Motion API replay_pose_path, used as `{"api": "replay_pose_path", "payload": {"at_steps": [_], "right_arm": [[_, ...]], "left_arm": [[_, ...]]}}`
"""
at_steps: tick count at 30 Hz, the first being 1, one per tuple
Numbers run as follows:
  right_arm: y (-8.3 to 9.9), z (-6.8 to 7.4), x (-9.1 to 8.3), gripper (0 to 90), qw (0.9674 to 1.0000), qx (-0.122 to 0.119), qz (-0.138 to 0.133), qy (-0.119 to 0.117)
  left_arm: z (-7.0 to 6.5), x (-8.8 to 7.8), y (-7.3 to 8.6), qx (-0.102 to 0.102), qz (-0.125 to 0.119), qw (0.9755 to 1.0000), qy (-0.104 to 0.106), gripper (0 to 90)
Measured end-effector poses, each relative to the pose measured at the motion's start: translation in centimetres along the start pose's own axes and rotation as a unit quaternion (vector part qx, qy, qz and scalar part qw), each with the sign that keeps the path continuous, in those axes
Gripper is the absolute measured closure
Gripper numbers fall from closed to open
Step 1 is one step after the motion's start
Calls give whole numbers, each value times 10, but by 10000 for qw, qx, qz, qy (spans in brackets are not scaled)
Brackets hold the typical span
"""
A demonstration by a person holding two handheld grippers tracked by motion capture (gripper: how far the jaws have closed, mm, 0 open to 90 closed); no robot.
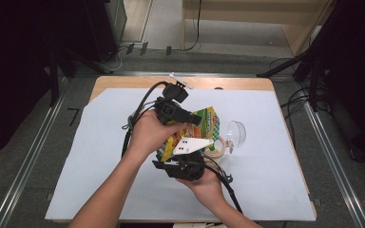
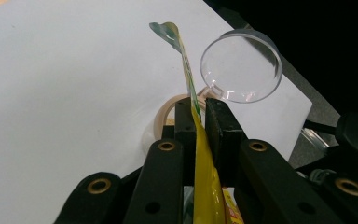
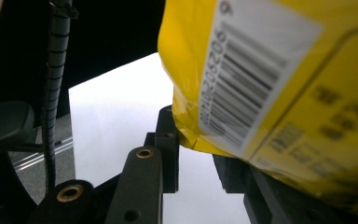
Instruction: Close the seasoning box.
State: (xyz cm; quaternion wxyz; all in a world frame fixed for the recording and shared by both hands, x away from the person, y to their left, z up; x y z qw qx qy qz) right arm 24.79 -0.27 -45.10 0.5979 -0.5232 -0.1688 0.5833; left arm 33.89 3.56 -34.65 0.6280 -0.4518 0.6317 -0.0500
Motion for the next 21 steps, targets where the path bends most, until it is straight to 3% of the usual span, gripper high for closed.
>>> {"api": "replay_pose_path", "payload": {"at_steps": [5, 11, 16, 21], "right_arm": [[-2, 1, -1, 747, 10000, -39, -66, 9], [0, 0, 0, 747, 10000, 16, -8, -11], [0, 0, 0, 747, 10000, 95, 2, -27], [-1, -2, -1, 749, 9998, 191, -37, -56]], "left_arm": [[0, -4, -1, 37, -68, 9999, -65, 855], [-1, 0, 0, 23, 27, 10000, -91, 854], [3, 4, -2, -44, 125, 9999, 52, 852], [2, 6, -4, -20, 166, 9998, 62, 851]]}}
Point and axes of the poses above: each handheld gripper's, and its own axes: x roughly forward along the jaws, y roughly out of its underside, z roughly to its left, the point moved 4 cm from there along x, roughly forward along the jaws, and after that the axes turned 11 degrees about x, right-handed, at the moved point
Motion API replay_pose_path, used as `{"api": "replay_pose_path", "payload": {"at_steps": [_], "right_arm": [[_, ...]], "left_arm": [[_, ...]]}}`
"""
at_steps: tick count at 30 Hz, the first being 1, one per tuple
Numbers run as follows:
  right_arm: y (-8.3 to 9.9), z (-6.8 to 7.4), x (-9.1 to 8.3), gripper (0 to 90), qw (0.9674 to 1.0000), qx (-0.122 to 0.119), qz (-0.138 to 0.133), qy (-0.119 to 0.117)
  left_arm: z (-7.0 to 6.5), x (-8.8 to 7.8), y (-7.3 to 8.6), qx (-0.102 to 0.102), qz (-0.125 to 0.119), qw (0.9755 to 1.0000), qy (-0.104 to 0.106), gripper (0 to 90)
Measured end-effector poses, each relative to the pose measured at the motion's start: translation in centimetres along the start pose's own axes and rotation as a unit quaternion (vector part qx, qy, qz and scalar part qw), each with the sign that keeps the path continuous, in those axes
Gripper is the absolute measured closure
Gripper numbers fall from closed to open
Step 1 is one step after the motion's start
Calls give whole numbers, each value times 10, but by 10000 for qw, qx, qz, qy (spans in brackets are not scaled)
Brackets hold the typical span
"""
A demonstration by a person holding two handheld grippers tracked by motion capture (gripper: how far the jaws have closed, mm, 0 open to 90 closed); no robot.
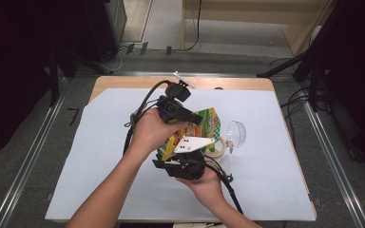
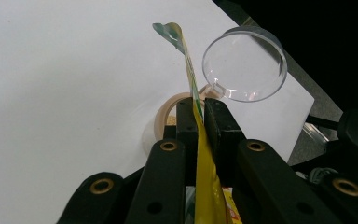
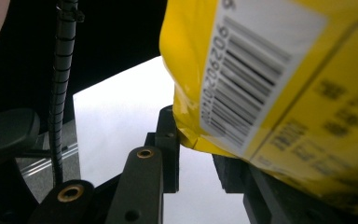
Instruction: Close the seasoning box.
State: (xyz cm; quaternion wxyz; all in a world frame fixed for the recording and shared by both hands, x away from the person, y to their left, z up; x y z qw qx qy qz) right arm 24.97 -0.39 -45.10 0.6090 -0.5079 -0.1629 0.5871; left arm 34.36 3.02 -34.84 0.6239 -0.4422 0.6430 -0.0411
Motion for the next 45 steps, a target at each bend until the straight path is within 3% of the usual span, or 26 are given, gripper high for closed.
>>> {"api": "replay_pose_path", "payload": {"at_steps": [5, 16, 45], "right_arm": [[0, -2, 0, 715, 9999, -69, -24, 86], [-1, -2, -1, 747, 9997, -151, -67, 165], [-1, 1, 4, 752, 9996, -265, 61, 77]], "left_arm": [[2, 1, -2, -52, -29, 10000, 52, 852], [-1, -1, -2, 3, -41, 10000, 8, 851], [3, -6, 4, -81, -143, 9999, -28, 851]]}}
Point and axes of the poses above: each handheld gripper's, and its own axes: x roughly forward along the jaws, y roughly out of its underside, z roughly to its left, the point moved 4 cm from there along x, roughly forward along the jaws, and after that the axes turned 11 degrees about x, right-handed, at the moved point
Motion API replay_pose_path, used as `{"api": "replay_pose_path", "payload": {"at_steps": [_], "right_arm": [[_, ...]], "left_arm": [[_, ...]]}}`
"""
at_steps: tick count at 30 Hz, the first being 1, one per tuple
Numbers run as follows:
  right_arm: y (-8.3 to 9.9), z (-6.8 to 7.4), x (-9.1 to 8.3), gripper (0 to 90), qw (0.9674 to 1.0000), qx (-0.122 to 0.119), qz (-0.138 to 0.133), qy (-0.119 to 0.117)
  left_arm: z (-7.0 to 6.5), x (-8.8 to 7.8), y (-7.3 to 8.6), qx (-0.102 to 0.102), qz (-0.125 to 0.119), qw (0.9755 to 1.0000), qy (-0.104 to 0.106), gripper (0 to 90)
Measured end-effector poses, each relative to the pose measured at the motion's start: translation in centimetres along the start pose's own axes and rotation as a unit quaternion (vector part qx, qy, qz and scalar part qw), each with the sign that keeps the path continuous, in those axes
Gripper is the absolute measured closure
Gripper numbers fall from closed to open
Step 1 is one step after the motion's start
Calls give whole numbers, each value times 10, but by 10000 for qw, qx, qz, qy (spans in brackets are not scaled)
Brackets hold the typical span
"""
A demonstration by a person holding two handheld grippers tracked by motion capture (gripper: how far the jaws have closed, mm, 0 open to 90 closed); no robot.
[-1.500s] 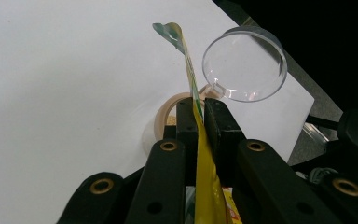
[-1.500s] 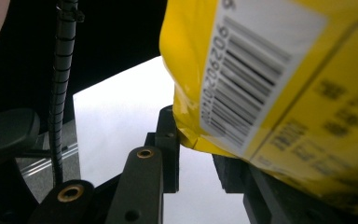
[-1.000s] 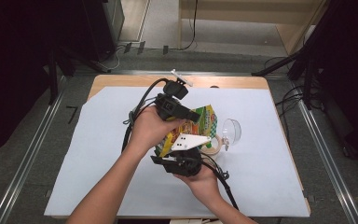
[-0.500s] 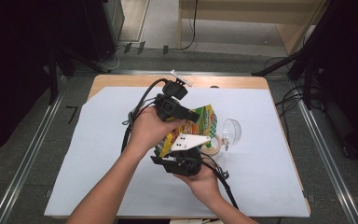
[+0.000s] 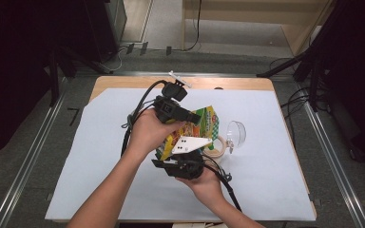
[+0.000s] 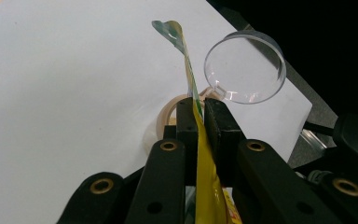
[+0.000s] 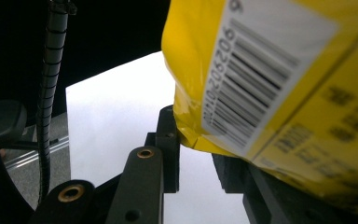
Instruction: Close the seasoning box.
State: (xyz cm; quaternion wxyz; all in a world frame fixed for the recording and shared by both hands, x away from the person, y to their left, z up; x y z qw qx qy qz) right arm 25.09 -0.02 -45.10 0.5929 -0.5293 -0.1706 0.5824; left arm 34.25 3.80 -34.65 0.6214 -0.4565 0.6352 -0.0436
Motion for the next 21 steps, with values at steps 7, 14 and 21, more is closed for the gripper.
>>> {"api": "replay_pose_path", "payload": {"at_steps": [7, 14, 21], "right_arm": [[-1, 0, 1, 752, 10000, -16, 6, -14], [-1, 0, 2, 752, 10000, -50, 21, -5], [-1, 0, 2, 752, 10000, -30, 26, 2]], "left_arm": [[1, 0, 1, -32, -20, 10000, -4, 852], [2, -1, 2, -33, -23, 10000, -9, 851], [1, -1, 2, -39, -32, 10000, -11, 851]]}}
Point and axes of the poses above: each handheld gripper's, and its own axes: x roughly forward along the jaws, y roughly out of its underside, z roughly to its left, the point moved 4 cm from there along x, roughly forward along the jaws, and after that the axes turned 11 degrees about x, right-handed, at the moved point
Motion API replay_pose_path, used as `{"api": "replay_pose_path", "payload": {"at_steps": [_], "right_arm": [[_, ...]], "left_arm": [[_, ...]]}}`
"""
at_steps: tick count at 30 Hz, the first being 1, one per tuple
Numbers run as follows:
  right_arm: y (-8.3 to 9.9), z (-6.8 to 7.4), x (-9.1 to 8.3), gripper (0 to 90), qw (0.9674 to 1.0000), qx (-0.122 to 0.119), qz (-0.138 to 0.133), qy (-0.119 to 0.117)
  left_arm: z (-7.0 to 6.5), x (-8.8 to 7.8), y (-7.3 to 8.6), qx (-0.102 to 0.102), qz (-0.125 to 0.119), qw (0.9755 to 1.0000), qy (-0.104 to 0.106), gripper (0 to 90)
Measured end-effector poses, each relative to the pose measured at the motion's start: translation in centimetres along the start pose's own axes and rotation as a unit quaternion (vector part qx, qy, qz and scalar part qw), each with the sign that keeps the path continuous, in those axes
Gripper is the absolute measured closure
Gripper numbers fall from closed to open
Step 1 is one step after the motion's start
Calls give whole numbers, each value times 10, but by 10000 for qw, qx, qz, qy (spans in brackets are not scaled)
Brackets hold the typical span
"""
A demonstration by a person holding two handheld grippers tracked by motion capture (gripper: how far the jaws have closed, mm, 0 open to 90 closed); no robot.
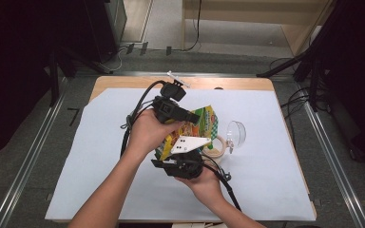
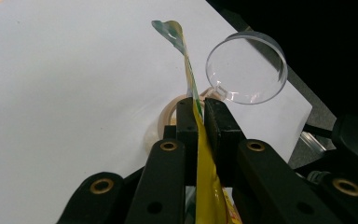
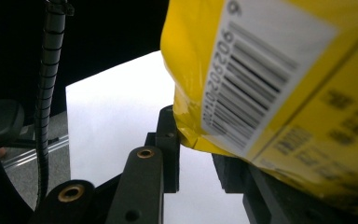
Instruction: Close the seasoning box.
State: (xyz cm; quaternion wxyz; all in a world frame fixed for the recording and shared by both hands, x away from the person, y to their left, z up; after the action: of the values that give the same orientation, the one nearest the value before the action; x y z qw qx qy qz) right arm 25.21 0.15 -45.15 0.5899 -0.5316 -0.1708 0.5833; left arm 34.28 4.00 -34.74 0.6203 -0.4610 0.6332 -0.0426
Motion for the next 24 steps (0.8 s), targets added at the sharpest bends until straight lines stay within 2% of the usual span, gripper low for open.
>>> {"api": "replay_pose_path", "payload": {"at_steps": [24], "right_arm": [[0, -1, 0, 753, 10000, 63, -22, 37]], "left_arm": [[-2, 2, -1, 20, -3, 10000, 12, 851]]}}
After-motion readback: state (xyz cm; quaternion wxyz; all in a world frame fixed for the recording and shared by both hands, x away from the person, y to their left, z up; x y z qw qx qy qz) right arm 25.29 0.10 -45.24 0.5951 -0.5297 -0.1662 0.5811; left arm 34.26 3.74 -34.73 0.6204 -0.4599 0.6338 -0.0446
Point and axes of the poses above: each handheld gripper's, and its own axes: x roughly forward along the jaws, y roughly out of its underside, z roughly to its left, the point moved 4 cm from there along x, roughly forward along the jaws, and after that the axes turned 11 degrees about x, right-handed, at the moved point
